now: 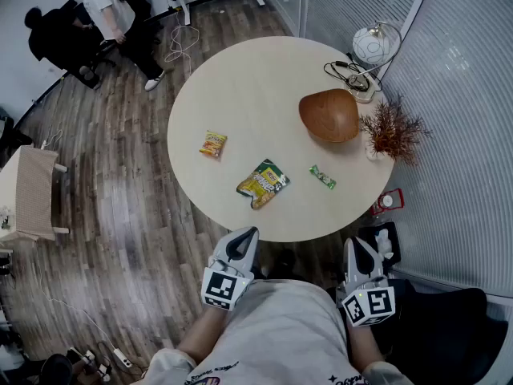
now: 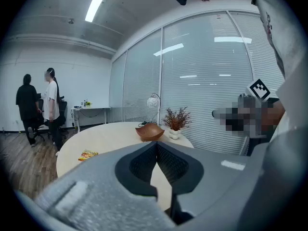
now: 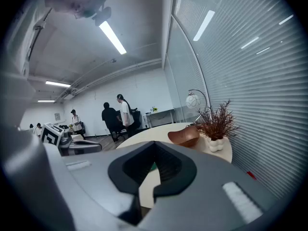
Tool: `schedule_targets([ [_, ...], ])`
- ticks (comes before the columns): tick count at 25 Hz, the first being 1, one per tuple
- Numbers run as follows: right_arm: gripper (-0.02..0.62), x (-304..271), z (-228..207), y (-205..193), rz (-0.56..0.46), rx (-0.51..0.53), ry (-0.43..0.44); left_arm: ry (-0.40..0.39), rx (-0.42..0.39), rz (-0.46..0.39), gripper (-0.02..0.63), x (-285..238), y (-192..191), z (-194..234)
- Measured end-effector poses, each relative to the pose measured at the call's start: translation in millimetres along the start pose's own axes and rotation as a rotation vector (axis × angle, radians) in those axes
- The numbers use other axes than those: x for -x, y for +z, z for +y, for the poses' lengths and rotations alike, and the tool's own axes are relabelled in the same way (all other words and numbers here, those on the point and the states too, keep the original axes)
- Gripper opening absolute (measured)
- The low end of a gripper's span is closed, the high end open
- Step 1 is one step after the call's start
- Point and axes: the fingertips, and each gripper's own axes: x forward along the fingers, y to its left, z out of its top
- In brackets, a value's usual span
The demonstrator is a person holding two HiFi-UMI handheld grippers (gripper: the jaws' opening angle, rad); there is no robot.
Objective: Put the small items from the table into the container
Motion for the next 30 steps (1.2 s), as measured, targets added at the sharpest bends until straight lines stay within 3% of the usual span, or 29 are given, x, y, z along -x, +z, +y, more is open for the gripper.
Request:
schedule_targets([
  [7, 0.003, -4.6, 1.0, 7.0, -0.036, -0.020, 0.021, -0.002, -0.004, -0.002, -0.003, -7.6, 6.6, 4.8],
  [19, 0.003, -81.2, 17.1, -2.4, -0.018, 0.028, 0.052, -0.114, -0.009, 0.001, -0.003, -60.6, 7.5, 44.0],
  [23, 0.003, -115.9, 5.9, -17.4, 0.017, 0.058, -0.019, -0.168, -0.020, 0.002, -0.003, -86.6, 10.9, 60.0],
  [26, 0.003, -135.8, -8.2, -39.0, 0.081, 0.045, -0.107, -0.206, -0.020, 0.010, -0.003, -99.2, 5.4, 75.0],
  [30, 0.008, -168.6, -21.2, -64.8, 0.173, 0.079, -0.159, -0.244, -0.009, 0.035, -0.003, -112.3, 2.3, 95.2],
])
